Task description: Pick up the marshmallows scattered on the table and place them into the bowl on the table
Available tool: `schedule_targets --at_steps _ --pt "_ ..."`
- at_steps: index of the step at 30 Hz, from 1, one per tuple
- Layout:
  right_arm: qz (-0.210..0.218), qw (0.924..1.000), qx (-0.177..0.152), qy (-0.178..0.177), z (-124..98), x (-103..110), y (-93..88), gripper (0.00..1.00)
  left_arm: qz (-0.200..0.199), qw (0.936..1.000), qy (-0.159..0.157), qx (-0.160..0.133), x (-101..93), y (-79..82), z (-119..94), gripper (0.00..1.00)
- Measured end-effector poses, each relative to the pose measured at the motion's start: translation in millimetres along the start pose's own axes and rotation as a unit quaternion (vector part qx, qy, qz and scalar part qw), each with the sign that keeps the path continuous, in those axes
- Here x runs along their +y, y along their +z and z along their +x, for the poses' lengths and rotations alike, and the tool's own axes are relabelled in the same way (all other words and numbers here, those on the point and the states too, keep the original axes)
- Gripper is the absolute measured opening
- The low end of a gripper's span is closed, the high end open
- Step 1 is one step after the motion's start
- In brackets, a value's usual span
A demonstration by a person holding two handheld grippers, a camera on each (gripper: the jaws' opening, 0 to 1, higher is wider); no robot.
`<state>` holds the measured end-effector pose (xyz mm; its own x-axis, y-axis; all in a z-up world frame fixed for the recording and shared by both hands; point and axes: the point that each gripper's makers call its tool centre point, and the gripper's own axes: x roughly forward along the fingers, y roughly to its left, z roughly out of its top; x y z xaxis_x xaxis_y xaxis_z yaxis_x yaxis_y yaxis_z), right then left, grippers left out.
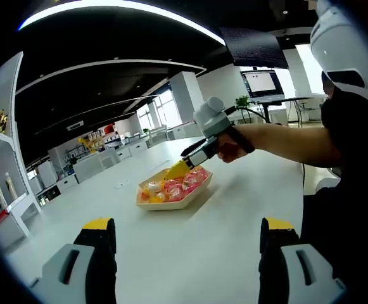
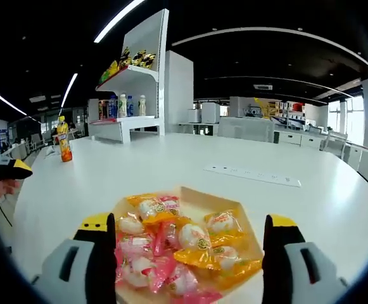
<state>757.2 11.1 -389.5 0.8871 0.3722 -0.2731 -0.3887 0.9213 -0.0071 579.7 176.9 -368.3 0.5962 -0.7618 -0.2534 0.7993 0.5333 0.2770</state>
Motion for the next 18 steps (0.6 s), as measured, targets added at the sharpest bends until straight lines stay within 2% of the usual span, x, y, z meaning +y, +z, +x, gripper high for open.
schedule_targets --at_steps 18 --pt "0.002 0.9998 -0.011 -0.015 -23 -9 6.3 0.97 0.011 0.9999 0.002 0.002 -8.0 5.0 -2 0.94"
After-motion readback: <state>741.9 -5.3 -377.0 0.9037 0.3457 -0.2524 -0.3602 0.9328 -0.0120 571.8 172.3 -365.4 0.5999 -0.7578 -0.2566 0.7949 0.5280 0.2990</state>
